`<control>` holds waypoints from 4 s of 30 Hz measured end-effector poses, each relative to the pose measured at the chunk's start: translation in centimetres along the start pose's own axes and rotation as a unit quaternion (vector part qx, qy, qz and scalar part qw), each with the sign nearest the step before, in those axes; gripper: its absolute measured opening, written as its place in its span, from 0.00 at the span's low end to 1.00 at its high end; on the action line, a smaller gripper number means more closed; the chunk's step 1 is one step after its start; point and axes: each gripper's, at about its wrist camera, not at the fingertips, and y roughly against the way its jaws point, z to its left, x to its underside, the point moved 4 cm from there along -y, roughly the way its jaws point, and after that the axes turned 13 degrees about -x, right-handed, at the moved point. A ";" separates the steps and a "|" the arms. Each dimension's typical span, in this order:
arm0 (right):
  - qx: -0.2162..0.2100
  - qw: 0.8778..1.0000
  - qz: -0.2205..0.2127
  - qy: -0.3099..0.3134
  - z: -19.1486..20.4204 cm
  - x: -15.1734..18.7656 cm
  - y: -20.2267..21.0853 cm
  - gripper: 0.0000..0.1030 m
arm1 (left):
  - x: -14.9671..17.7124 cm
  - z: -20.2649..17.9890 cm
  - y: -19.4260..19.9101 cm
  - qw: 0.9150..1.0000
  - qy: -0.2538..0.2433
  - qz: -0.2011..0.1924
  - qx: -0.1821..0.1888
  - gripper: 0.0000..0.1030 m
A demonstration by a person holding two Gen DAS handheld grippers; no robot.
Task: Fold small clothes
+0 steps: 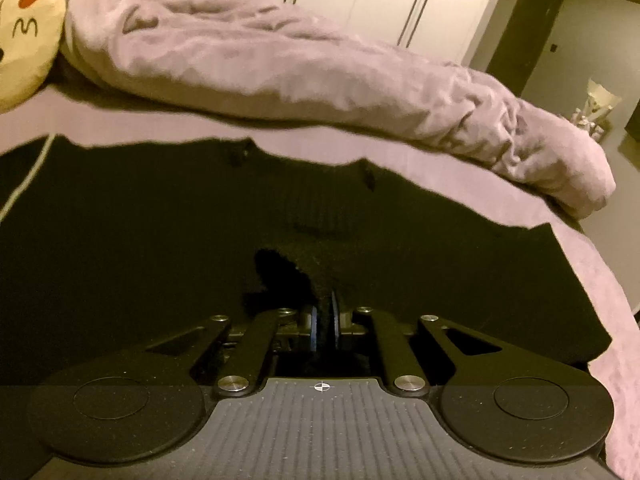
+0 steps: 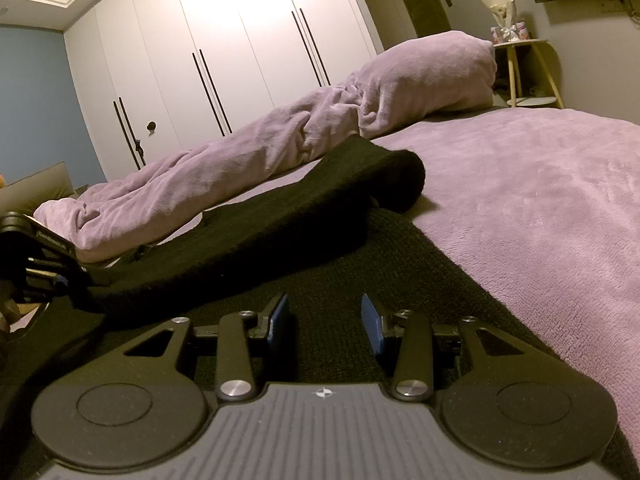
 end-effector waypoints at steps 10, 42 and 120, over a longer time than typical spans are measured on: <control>0.001 1.000 0.000 0.000 0.0 0.0 0.0 0.39 | -3.0 4.2 1.3 0.997 0.008 -0.047 -0.058 0.09; 0.032 0.994 0.080 0.062 7.7 0.2 -0.9 0.86 | -1.9 19.6 2.9 0.992 0.094 -0.059 -0.052 0.86; -0.157 0.984 0.069 -0.038 20.8 -8.4 -16.5 0.10 | 1.1 22.4 1.7 0.993 0.030 0.000 -0.112 0.78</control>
